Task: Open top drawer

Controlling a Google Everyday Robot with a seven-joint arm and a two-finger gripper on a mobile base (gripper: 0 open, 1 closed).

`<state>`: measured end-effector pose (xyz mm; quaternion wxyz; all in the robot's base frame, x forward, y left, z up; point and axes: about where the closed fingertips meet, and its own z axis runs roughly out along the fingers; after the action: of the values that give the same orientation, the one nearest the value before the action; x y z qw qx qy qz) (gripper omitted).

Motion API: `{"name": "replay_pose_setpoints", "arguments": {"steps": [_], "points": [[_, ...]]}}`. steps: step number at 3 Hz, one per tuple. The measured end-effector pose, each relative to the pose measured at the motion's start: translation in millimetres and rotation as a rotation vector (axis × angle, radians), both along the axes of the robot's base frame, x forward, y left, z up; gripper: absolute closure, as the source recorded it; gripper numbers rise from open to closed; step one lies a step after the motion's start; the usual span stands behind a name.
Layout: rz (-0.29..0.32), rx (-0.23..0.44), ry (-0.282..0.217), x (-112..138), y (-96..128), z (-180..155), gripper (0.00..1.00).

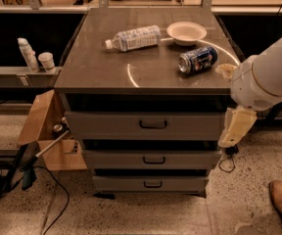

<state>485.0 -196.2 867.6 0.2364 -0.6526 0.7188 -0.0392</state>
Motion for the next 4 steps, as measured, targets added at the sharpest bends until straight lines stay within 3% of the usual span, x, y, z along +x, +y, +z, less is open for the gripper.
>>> {"name": "replay_pose_setpoints", "arguments": {"steps": [2,4], "points": [[-0.014,0.016,0.007,1,-2,-9,0.0],[-0.015,0.034,0.026,20,3,-46,0.0]]}}
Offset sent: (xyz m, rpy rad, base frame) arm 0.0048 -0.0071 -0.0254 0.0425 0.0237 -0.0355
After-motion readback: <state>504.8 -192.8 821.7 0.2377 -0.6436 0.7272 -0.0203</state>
